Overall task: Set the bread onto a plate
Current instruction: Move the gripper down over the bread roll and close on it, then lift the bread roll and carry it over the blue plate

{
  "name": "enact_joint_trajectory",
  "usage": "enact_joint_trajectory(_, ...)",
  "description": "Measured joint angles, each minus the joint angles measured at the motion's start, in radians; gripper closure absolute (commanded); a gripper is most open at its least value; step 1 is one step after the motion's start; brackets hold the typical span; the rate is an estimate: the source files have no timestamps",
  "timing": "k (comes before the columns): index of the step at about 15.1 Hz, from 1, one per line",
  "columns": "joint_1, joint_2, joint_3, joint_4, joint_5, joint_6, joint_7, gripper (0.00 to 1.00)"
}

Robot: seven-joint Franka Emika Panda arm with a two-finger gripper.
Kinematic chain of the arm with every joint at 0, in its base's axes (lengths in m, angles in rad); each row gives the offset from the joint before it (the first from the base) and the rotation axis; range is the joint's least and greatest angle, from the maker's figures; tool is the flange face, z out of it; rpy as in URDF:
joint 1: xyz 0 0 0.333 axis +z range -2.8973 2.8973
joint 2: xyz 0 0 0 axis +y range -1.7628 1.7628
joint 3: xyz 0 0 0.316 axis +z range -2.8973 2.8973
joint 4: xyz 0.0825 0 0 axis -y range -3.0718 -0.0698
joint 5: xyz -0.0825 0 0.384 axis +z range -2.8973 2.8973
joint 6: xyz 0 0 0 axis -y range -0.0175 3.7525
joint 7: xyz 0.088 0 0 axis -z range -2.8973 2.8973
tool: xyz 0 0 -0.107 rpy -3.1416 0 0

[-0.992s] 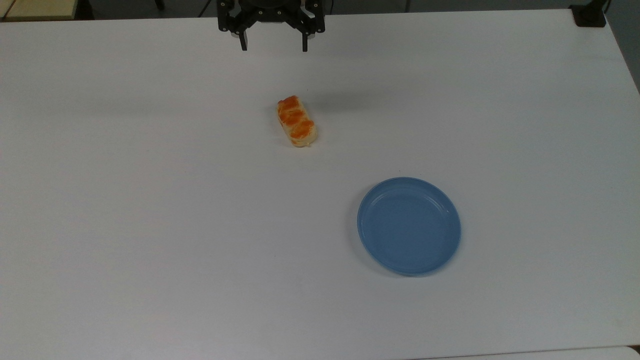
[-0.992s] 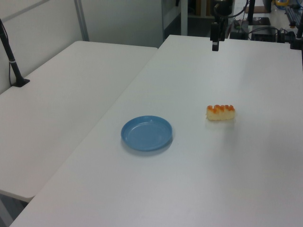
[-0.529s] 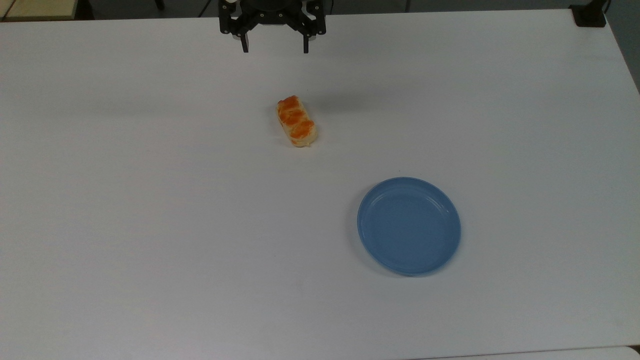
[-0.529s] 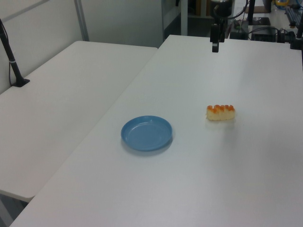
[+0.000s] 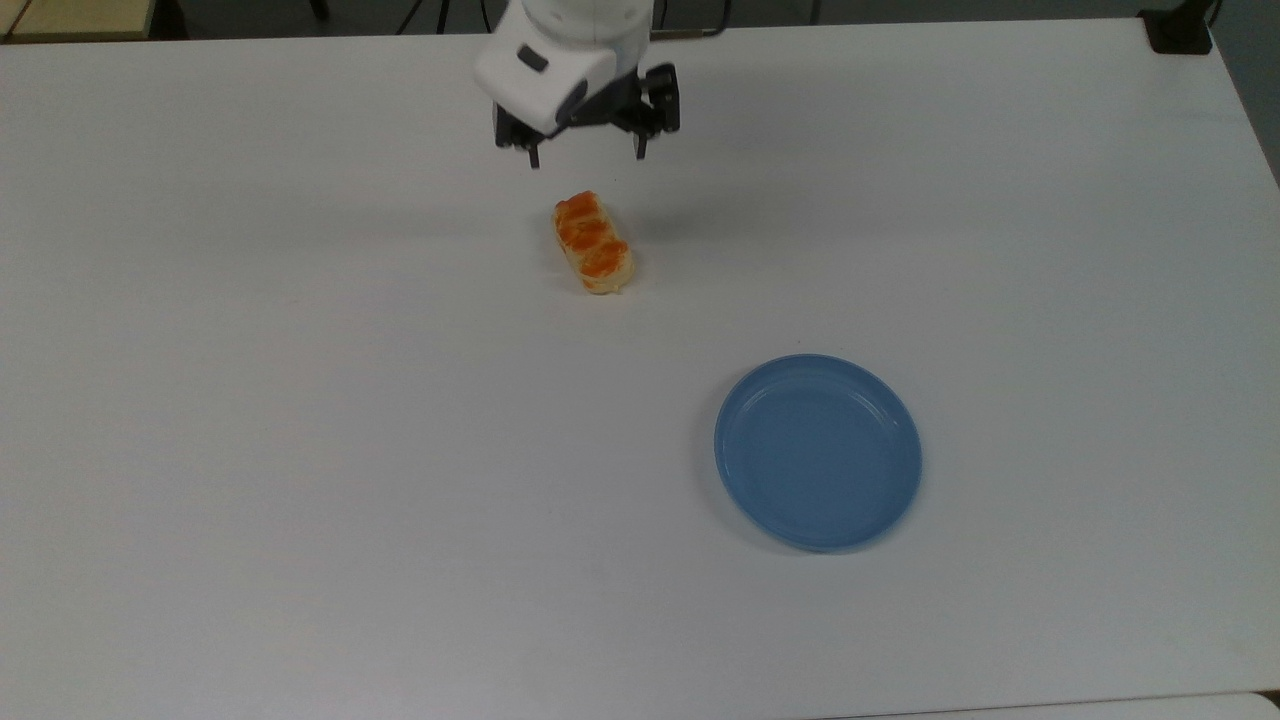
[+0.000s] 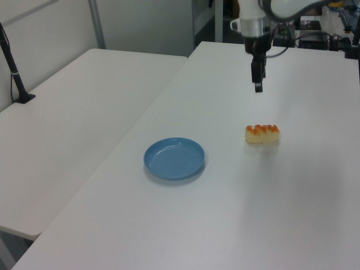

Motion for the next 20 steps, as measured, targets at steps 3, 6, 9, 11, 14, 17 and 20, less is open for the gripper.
enact_joint_trajectory(3,0.019,0.047,0.000,-0.062,-0.037,0.101,-0.003,0.00)
enact_joint_trajectory(6,0.039,0.100,0.000,-0.098,-0.060,0.149,-0.004,0.00)
enact_joint_trajectory(9,0.046,0.139,0.000,-0.139,-0.083,0.193,-0.004,0.00)
enact_joint_trajectory(11,0.050,0.153,0.000,-0.179,-0.101,0.237,-0.005,0.03)
enact_joint_trajectory(14,0.055,0.172,0.000,-0.211,-0.133,0.264,-0.008,0.27)
enact_joint_trajectory(17,0.054,0.183,-0.007,-0.211,-0.141,0.268,-0.050,0.53)
enact_joint_trajectory(20,0.054,0.180,-0.016,-0.189,-0.141,0.274,-0.061,0.53)
